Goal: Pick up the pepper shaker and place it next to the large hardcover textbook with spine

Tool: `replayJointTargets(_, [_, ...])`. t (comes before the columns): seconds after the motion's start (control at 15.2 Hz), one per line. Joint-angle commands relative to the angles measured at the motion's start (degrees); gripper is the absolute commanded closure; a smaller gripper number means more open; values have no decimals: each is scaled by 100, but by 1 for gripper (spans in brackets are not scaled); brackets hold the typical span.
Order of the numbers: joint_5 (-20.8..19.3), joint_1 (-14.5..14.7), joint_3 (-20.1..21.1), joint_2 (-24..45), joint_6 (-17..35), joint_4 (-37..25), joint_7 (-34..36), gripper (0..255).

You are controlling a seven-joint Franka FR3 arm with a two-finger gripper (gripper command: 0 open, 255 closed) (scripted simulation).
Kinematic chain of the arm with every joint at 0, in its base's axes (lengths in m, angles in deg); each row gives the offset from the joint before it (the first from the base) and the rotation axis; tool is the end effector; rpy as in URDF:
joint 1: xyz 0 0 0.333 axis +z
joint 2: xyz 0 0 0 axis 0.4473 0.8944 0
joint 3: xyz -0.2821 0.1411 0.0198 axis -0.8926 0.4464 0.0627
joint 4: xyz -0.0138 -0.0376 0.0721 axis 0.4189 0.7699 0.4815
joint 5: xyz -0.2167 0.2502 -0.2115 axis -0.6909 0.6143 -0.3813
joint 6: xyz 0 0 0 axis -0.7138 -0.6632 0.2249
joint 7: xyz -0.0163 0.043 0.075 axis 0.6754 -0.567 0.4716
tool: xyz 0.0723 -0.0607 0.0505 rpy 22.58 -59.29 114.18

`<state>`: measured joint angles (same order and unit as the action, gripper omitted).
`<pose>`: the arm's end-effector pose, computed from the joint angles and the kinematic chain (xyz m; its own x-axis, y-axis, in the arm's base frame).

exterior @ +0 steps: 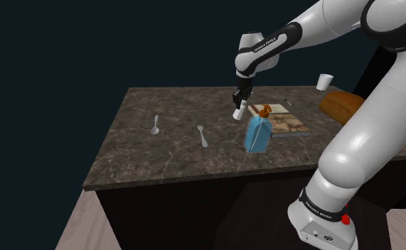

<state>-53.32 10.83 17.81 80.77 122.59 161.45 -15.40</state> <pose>0.4473 -0.2309 0.3934 0.9889 -0.1473 0.0174 -0.1483 -0.9840 0.0986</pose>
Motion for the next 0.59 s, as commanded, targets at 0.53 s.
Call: replayJointTargets(0.53, [11, -10, -20, 266, 494, 224, 12, 255])
